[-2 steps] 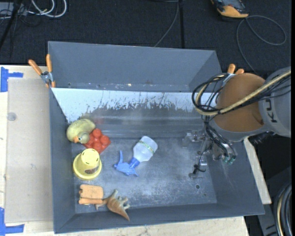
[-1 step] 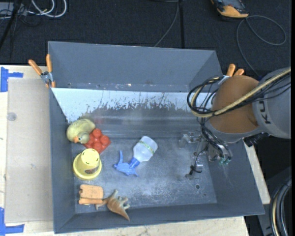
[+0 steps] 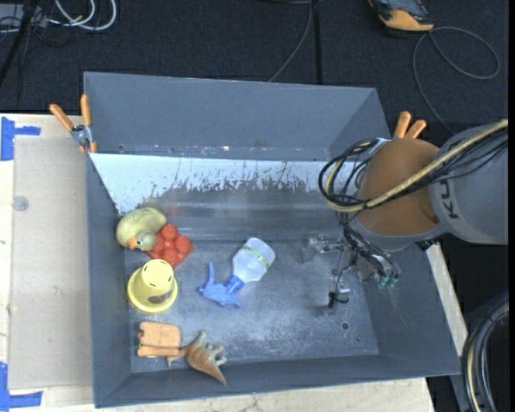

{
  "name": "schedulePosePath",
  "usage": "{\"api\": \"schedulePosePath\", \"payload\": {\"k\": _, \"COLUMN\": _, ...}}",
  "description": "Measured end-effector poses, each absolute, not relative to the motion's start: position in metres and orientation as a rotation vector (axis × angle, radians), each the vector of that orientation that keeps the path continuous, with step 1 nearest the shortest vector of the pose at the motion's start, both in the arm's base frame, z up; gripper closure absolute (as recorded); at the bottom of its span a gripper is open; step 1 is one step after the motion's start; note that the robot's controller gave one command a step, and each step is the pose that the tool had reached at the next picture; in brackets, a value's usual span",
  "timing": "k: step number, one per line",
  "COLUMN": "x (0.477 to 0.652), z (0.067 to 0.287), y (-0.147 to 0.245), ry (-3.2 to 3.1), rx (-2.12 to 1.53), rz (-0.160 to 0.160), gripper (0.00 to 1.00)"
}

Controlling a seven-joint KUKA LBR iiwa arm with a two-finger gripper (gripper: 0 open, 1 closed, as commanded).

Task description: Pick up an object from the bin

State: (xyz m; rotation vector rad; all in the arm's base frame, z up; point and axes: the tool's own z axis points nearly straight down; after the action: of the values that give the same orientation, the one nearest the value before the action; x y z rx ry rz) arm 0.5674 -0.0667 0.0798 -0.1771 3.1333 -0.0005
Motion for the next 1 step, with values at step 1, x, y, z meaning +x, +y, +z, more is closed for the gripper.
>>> {"api": "schedulePosePath", "payload": {"k": 1, "x": 0.5868, "z": 0.0722, "y": -0.0359, "ry": 3.139, "rx": -0.05, "rz": -0.001, "gripper": 0.0}}
